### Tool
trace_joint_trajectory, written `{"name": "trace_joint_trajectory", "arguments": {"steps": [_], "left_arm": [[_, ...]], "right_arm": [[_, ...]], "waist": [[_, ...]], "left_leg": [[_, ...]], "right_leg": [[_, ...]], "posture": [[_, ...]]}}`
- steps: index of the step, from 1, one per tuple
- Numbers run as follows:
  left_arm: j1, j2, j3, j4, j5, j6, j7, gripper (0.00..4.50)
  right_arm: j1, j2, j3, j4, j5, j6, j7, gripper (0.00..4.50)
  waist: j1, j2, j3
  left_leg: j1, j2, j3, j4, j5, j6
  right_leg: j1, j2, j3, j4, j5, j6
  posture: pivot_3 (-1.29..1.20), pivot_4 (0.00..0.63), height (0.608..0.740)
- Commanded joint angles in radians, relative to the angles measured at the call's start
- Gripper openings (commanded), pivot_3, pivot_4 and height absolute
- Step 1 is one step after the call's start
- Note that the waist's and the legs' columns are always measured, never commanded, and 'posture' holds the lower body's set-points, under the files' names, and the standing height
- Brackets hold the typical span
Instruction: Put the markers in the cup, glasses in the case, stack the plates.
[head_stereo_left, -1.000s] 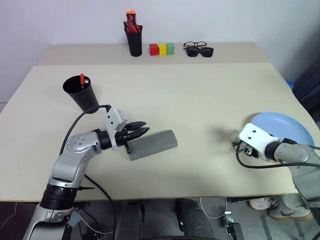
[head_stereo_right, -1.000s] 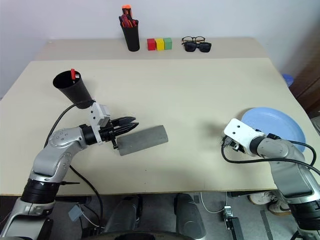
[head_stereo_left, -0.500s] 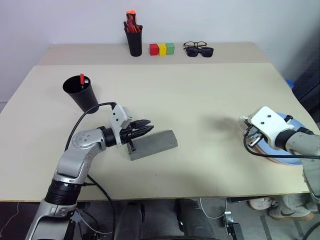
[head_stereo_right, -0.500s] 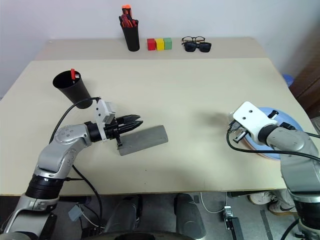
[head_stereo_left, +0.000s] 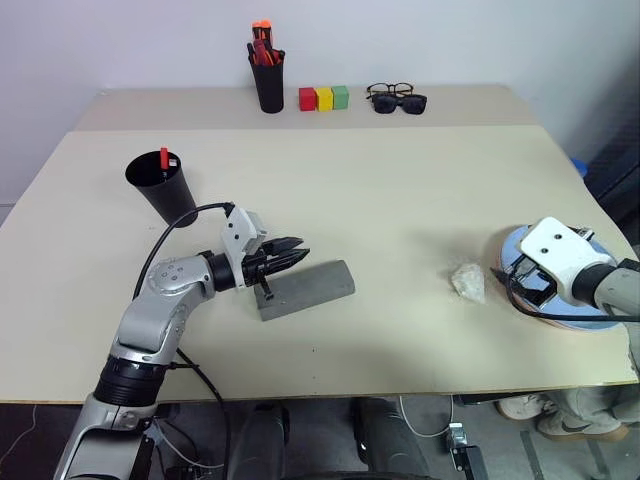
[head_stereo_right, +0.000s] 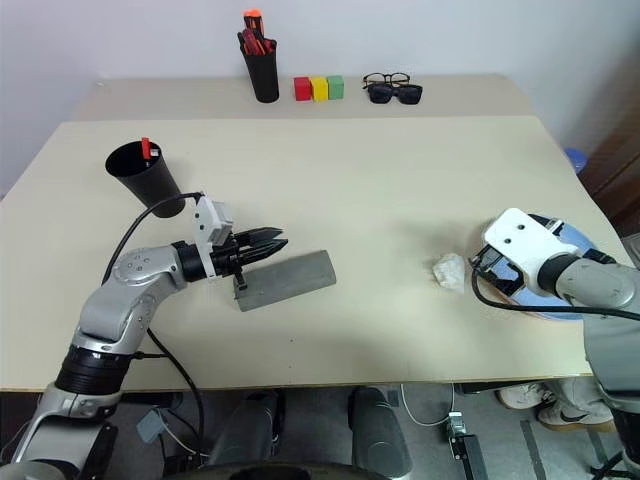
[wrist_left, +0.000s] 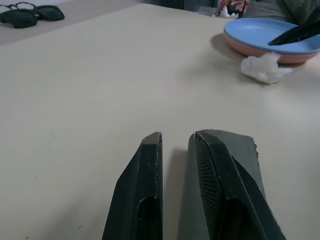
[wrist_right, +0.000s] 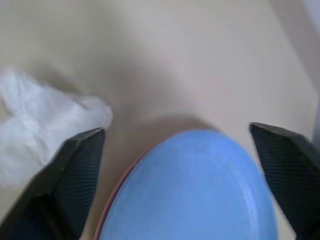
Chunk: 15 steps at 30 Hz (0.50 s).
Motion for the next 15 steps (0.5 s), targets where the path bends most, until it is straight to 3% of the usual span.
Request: {"name": "trace_joint_trajectory", "arguments": {"steps": [1, 10, 13, 15], "left_arm": [[0.002, 0.005, 0.011, -0.040, -0.009, -0.001, 0.002, 0.98], [0.005, 0.008, 0.014, -0.047, -0.011, 0.008, 0.009, 0.98], [0.015, 0.011, 0.017, -0.058, -0.012, 0.012, 0.010, 0.98], [0.021, 0.013, 0.021, -0.062, -0.013, 0.015, 0.010, 0.98]], "right_arm": [[0.028, 0.009, -0.012, -0.054, 0.052, -0.009, 0.047, 4.48], [0.000, 0.099, 0.124, -0.007, 0.056, 0.019, 0.000, 4.48], [-0.012, 0.105, 0.142, 0.008, 0.047, 0.029, -0.019, 3.64], [-0.017, 0.103, 0.143, 0.010, 0.048, 0.033, -0.022, 2.64]], "waist": [[0.000, 0.000, 0.000], [0.000, 0.000, 0.000], [0.001, 0.000, 0.000], [0.000, 0.000, 0.000]], "left_leg": [[0.000, 0.000, 0.000, 0.000, 0.000, 0.000], [0.000, 0.000, 0.000, 0.000, 0.000, 0.000], [0.000, 0.000, 0.000, 0.000, 0.000, 0.000], [0.000, 0.000, 0.000, 0.000, 0.000, 0.000]], "right_leg": [[0.000, 0.000, 0.000, 0.000, 0.000, 0.000], [0.000, 0.000, 0.000, 0.000, 0.000, 0.000], [0.000, 0.000, 0.000, 0.000, 0.000, 0.000], [0.000, 0.000, 0.000, 0.000, 0.000, 0.000]], "posture": [[0.00, 0.150, 0.740], [0.00, 0.150, 0.740], [0.00, 0.150, 0.740], [0.00, 0.150, 0.740]]}}
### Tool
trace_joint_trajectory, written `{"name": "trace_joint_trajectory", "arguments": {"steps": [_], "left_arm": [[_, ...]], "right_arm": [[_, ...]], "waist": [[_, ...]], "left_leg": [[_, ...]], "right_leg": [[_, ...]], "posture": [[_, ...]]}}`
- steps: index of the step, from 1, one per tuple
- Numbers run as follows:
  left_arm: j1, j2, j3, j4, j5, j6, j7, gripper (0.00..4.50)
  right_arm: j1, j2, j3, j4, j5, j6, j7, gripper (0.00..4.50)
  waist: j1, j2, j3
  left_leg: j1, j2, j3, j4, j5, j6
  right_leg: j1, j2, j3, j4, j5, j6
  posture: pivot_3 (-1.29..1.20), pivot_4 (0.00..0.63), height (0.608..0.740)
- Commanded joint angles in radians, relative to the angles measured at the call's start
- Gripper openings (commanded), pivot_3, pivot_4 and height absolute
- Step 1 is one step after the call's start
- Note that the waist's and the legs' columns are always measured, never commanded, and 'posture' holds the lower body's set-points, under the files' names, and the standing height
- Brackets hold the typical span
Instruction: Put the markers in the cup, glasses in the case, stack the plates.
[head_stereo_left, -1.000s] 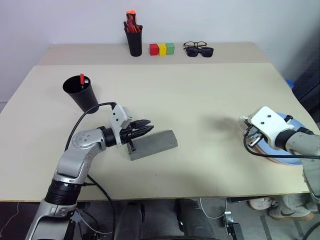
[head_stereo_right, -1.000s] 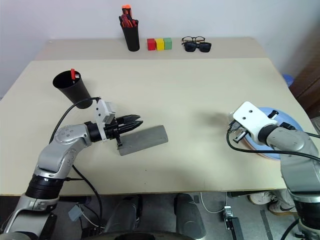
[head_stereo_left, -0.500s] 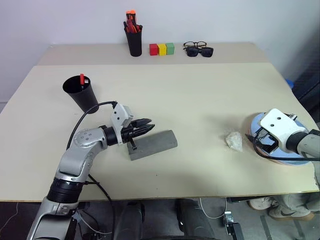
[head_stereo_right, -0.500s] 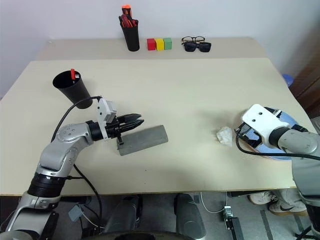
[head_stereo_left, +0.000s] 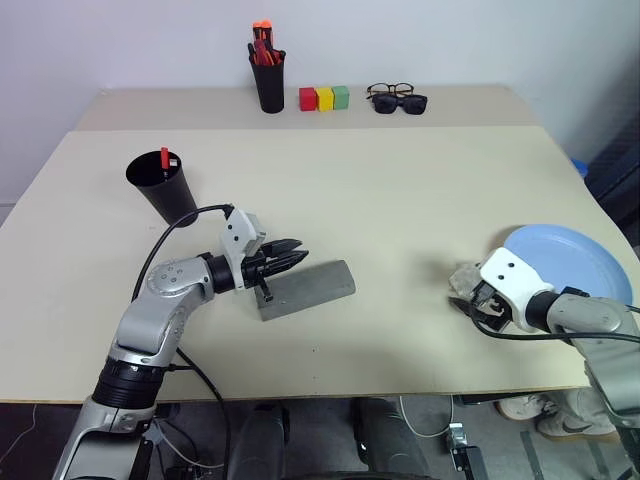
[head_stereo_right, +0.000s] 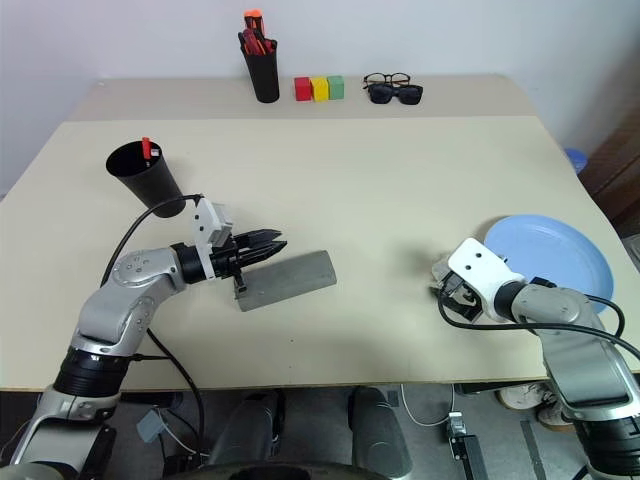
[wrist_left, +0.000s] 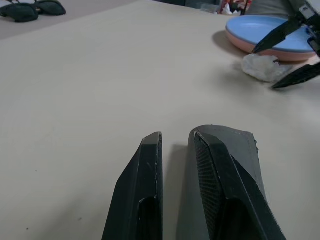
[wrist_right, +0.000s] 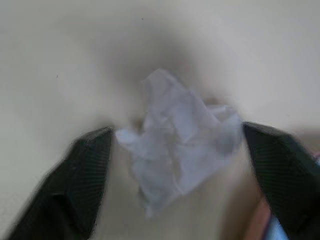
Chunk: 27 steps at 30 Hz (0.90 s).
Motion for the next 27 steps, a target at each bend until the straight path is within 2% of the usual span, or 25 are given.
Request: {"name": "trace_joint_trajectory", "arguments": {"steps": [1, 4, 5, 10, 16, 21, 24, 27], "left_arm": [[0.007, 0.010, 0.020, -0.039, -0.012, -0.002, 0.005, 0.98], [0.015, 0.013, 0.024, -0.041, -0.012, -0.003, 0.004, 0.98], [0.017, 0.015, 0.027, -0.039, -0.011, -0.005, 0.005, 0.98], [0.035, 0.016, 0.109, -0.047, -0.042, 0.013, 0.064, 0.98], [0.091, 0.063, 0.151, -0.041, -0.030, -0.003, 0.059, 0.98], [0.102, 0.081, 0.157, -0.002, -0.012, -0.038, 0.063, 0.98], [0.106, 0.073, 0.160, -0.013, -0.022, -0.039, 0.076, 0.98], [0.123, 0.071, 0.164, -0.031, -0.028, -0.034, 0.090, 0.98]], "right_arm": [[-0.016, -0.007, -0.014, -0.008, -0.006, 0.006, -0.014, 2.04], [-0.016, -0.015, -0.017, -0.014, -0.011, 0.008, -0.012, 0.47], [-0.017, -0.024, -0.023, -0.021, -0.016, 0.008, -0.013, 0.07], [-0.062, -0.080, -0.139, -0.062, -0.014, 0.049, -0.025, 0.07], [-0.072, -0.136, -0.259, -0.007, -0.014, 0.067, -0.018, 0.07], [-0.029, -0.165, -0.236, 0.111, -0.082, 0.021, -0.046, 0.07], [-0.007, -0.182, -0.209, 0.159, -0.115, -0.011, -0.056, 0.89], [-0.058, -0.166, -0.206, 0.146, -0.101, -0.017, -0.066, 2.39]], "waist": [[0.000, 0.000, 0.000], [0.000, 0.000, 0.000], [0.000, 0.000, 0.000], [-0.003, 0.000, 0.000], [0.000, 0.000, 0.000], [0.001, 0.000, 0.000], [0.001, 0.000, 0.000], [-0.011, 0.001, 0.000]], "left_leg": [[0.000, 0.000, 0.000, 0.000, 0.000, 0.000], [0.000, 0.000, 0.000, 0.000, 0.000, 0.000], [0.000, 0.000, 0.000, 0.000, 0.000, 0.000], [0.000, 0.000, 0.000, 0.000, 0.000, 0.000], [0.000, 0.000, 0.000, 0.000, 0.000, 0.000], [0.000, 0.000, 0.000, 0.000, 0.000, 0.000], [0.000, 0.000, 0.000, 0.000, 0.000, 0.000], [0.001, 0.000, 0.001, 0.000, 0.000, 0.000]], "right_leg": [[0.000, 0.000, 0.000, 0.000, 0.000, 0.000], [0.000, 0.000, 0.000, 0.000, 0.000, 0.000], [0.000, 0.000, 0.000, 0.000, 0.000, 0.000], [0.000, 0.000, 0.000, 0.000, 0.000, 0.000], [0.000, 0.000, 0.000, 0.000, 0.000, 0.000], [0.000, 0.000, 0.000, 0.000, 0.000, 0.000], [0.000, 0.000, 0.000, 0.000, 0.000, 0.000], [0.000, 0.000, 0.000, 0.000, 0.000, 0.000]], "posture": [[0.00, 0.150, 0.740], [0.00, 0.150, 0.740], [0.00, 0.150, 0.740], [0.00, 0.150, 0.740], [0.00, 0.150, 0.740], [0.00, 0.150, 0.740], [0.00, 0.150, 0.740], [0.00, 0.150, 0.740]]}}
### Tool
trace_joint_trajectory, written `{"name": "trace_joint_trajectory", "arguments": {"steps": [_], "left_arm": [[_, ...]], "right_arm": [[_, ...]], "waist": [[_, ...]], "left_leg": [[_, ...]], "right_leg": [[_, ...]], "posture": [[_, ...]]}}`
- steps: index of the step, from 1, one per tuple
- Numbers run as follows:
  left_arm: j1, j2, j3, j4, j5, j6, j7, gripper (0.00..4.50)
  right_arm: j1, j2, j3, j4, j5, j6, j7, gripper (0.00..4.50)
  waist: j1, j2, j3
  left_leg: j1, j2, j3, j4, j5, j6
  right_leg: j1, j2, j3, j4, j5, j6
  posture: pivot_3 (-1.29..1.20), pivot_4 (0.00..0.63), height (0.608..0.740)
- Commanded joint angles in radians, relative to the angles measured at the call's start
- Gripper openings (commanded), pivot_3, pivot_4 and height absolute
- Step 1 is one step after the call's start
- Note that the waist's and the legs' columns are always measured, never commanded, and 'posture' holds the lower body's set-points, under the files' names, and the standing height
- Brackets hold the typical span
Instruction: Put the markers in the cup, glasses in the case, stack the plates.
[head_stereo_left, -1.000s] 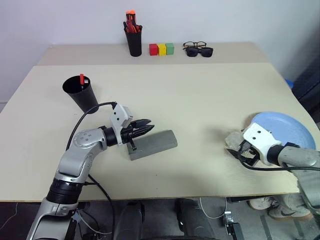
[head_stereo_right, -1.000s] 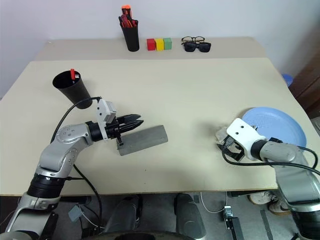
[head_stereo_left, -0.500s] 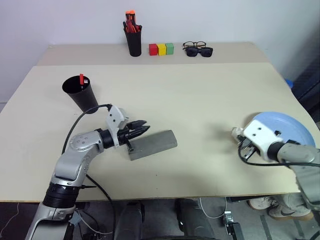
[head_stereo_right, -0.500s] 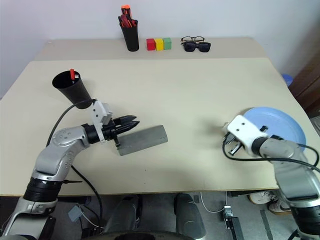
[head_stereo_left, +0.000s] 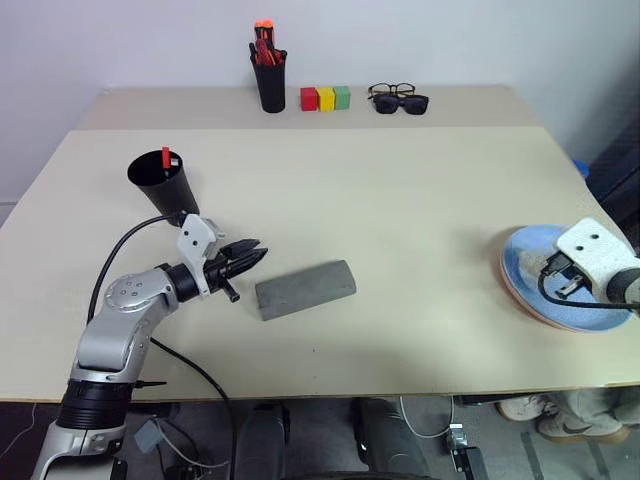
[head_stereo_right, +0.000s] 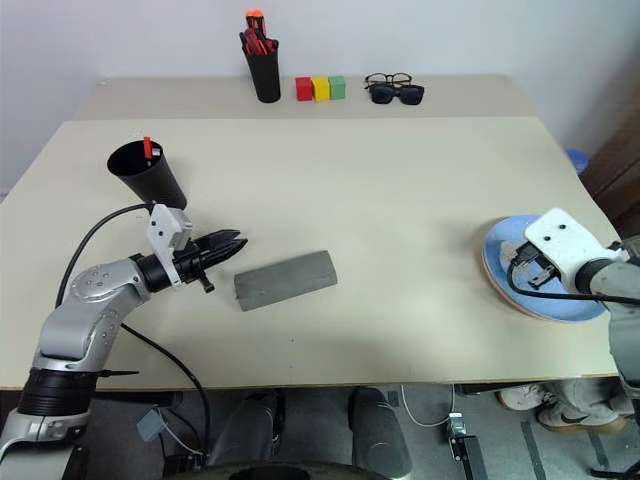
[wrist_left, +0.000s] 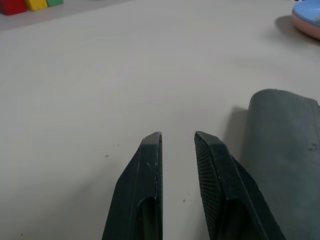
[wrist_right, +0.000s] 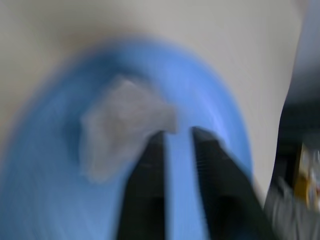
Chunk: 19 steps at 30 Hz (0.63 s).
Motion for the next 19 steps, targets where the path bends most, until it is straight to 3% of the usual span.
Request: {"name": "trace_joint_trajectory", "arguments": {"steps": [1, 2, 8, 14, 19], "left_arm": [[0.025, -0.002, 0.035, -0.045, -0.007, -0.016, 0.020, 0.98], [0.032, -0.003, 0.044, -0.048, -0.007, -0.016, 0.032, 0.98], [0.118, 0.011, 0.142, -0.058, 0.002, -0.034, 0.099, 0.98], [0.227, 0.049, 0.260, -0.046, 0.034, -0.063, 0.156, 0.98], [0.272, 0.066, 0.294, -0.066, 0.036, -0.060, 0.167, 0.98]], "right_arm": [[-0.085, 0.003, -0.016, -0.029, 0.001, -0.050, -0.036, 2.90], [-0.118, 0.015, -0.015, -0.023, 0.011, -0.071, -0.042, 3.35], [-0.249, 0.142, -0.026, -0.045, 0.198, -0.120, 0.031, 3.35], [-0.271, 0.229, -0.005, -0.089, 0.372, -0.071, 0.109, 3.35], [-0.284, 0.258, 0.027, -0.087, 0.426, -0.061, 0.122, 3.35]], "waist": [[-0.013, 0.000, 0.000], [-0.020, 0.001, 0.000], [-0.022, 0.000, 0.000], [-0.017, 0.000, 0.000], [-0.018, 0.000, 0.000]], "left_leg": [[0.000, 0.000, 0.000, 0.000, 0.000, 0.000], [0.000, 0.000, 0.000, 0.000, 0.000, 0.000], [0.001, 0.001, 0.000, -0.001, 0.000, 0.000], [0.000, 0.001, 0.000, 0.000, 0.000, 0.000], [0.000, 0.001, 0.000, 0.000, 0.000, 0.000]], "right_leg": [[0.000, 0.000, 0.000, 0.000, 0.000, 0.000], [0.000, 0.000, 0.000, 0.000, 0.000, 0.000], [0.000, 0.001, 0.000, 0.001, 0.000, 0.000], [0.000, 0.000, 0.000, 0.000, 0.000, 0.000], [0.000, 0.000, 0.000, 0.000, 0.000, 0.000]], "posture": [[0.00, 0.150, 0.740], [0.00, 0.150, 0.740], [0.00, 0.150, 0.740], [0.00, 0.150, 0.740], [0.00, 0.150, 0.740]]}}
